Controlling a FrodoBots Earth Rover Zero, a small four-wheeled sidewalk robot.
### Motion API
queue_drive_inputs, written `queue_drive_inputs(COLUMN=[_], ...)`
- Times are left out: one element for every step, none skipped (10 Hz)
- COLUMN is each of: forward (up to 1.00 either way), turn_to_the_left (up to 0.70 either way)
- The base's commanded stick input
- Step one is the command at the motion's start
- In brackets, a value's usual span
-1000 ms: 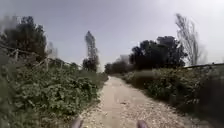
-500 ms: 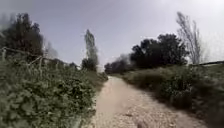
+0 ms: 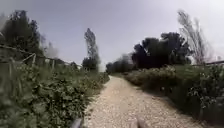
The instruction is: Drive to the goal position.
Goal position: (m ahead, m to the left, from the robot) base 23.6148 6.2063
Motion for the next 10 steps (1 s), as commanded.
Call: queue_drive_inputs(forward=[1.00, 1.00, 1.00, 1.00, 1.00, 1.00, 1.00, 1.00, 1.00, 1.00], turn_to_the_left=[0.00, 0.00, 0.00, 0.00, 0.00, 0.00, -0.01, -0.05, -0.31, -0.39])
